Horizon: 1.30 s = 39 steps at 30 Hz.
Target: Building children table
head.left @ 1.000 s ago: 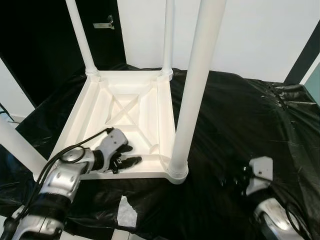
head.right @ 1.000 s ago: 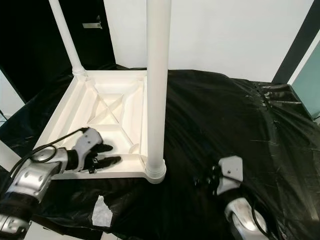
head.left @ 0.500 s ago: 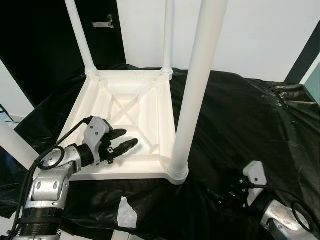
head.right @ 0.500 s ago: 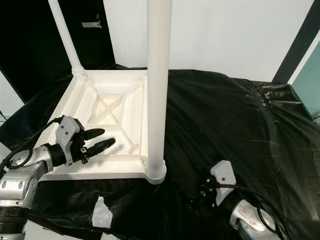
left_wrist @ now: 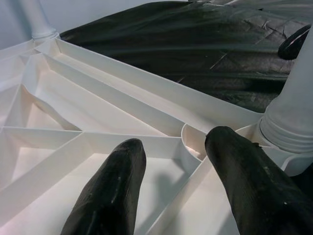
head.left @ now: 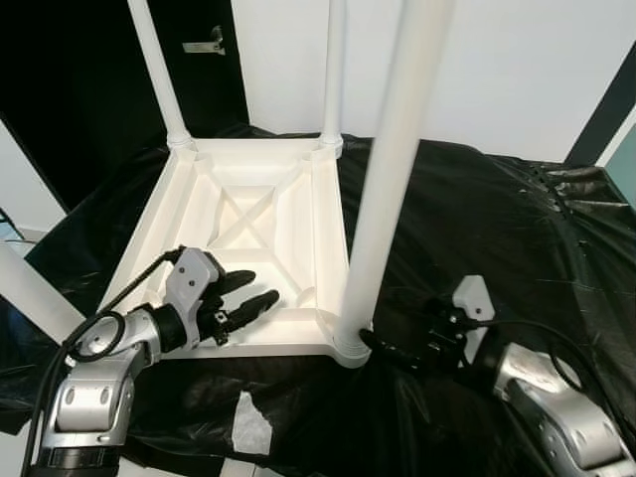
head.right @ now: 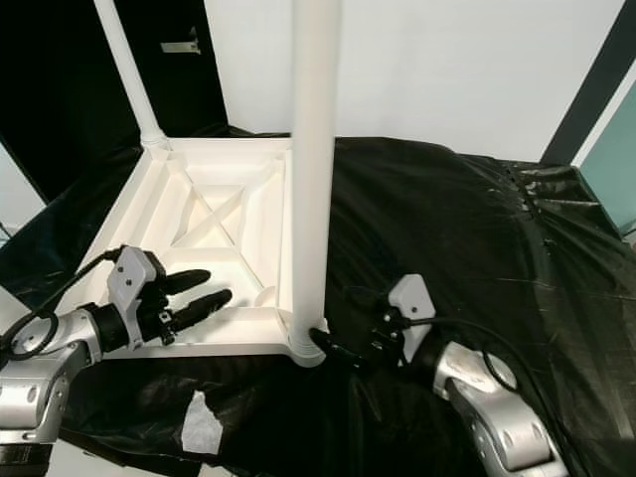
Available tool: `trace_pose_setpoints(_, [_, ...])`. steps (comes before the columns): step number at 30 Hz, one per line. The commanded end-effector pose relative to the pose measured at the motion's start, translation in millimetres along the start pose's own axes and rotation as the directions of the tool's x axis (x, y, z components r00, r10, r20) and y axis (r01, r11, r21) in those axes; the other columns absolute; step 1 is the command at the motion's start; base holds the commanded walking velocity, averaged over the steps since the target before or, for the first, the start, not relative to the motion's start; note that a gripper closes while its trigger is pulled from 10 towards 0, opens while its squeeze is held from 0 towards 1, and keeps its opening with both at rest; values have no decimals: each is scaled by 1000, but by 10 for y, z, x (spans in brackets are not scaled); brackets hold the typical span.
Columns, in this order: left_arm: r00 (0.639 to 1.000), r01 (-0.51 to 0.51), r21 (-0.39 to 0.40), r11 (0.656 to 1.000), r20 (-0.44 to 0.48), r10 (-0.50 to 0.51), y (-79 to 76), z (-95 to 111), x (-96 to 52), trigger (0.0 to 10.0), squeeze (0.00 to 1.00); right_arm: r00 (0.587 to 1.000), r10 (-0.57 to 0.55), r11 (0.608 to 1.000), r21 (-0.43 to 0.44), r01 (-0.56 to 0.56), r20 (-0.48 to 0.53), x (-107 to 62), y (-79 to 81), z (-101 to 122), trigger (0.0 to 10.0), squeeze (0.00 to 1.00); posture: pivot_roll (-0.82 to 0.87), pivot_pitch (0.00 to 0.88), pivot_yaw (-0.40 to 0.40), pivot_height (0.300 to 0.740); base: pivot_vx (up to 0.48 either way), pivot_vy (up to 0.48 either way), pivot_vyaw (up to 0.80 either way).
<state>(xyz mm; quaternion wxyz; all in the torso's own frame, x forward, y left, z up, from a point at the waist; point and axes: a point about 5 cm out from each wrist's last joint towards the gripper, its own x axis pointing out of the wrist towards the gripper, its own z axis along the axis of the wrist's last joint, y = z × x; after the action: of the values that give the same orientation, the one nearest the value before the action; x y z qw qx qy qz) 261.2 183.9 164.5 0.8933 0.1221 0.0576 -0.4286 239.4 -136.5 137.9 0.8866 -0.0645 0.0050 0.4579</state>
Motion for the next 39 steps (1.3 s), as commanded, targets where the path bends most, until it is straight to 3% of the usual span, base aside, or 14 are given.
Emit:
trace_pose_setpoints(1, [983,-185,-12,983,-17,185,77,-27,-26,10000,0,1000,27,1000,-15,-27,-10,87,-45,-19,10000,0,42,0,-40,740,0,0,0])
trace_pose_setpoints(3, [982,-186,-11,983,-19,186,70,-30,-32,10000,0,999,34,999,-18,-34,-11,127,-69,-20,10000,0,42,0,-40,740,0,0,0])
trace_pose_setpoints(5, [983,-184,-11,983,-32,183,43,-50,-46,10000,0,998,67,997,-46,-67,1,309,-125,2,10000,0,56,0,-50,740,0,0,0])
trace_pose_setpoints(10, [982,-184,-13,983,-47,183,23,-66,-42,10000,0,995,101,993,-68,-101,-3,424,-141,-3,10000,0,57,0,-50,740,0,0,0])
trace_pose_setpoints(11, [982,-184,-14,983,-48,183,18,-67,-35,10000,0,994,105,992,-69,-105,-6,452,-152,-13,6157,0,57,0,-49,740,0,0,0])
trace_pose_setpoints(12, [982,-182,-16,983,-48,181,12,-67,-28,10000,0,994,111,991,-75,-111,-6,472,-159,-19,6157,0,58,0,-49,740,0,0,0])
trace_pose_setpoints(14, [986,-164,-14,986,-44,163,-20,-66,-19,10000,0,993,115,990,-82,-115,-4,503,-186,-20,0,0,55,0,-51,740,0,0,0])
trace_pose_setpoints(22, [995,-101,-40,994,-17,100,-138,-44,-3,10000,0,997,82,994,-68,-82,3,476,-257,-53,0,0,44,0,-51,740,0,0,0])
trace_pose_setpoints(27, [998,-65,-14,998,9,65,-229,-23,115,10000,0,994,-103,994,-14,104,44,434,-300,-37,0,0,16,0,-42,740,0,0,0])
trace_pose_setpoints(29, [998,-66,-18,998,12,66,-236,-27,132,10000,0,991,-122,992,-17,123,46,432,-301,-41,0,0,16,0,-42,740,0,0,0])
trace_pose_setpoints(30, [998,-57,-29,998,11,57,-270,-28,182,10000,0,975,-221,975,-6,221,36,446,-304,-54,0,0,6,0,-37,740,0,0,0])
trace_pose_setpoints(32, [999,-49,-27,998,20,50,-298,-16,201,10000,0,959,-281,960,6,281,37,451,-298,-59,0,0,-1,0,-31,740,0,0,0])
trace_pose_setpoints(33, [999,-44,-40,998,26,45,-327,-11,239,10000,0,923,-384,923,24,384,27,476,-249,-78,0,0,-7,0,-21,740,0,0,0])
trace_pose_setpoints(39, [998,-50,-30,998,22,50,-322,-2,295,10000,0,860,-509,860,42,508,20,551,-121,-99,0,0,-10,0,-10,740,0,0,0])
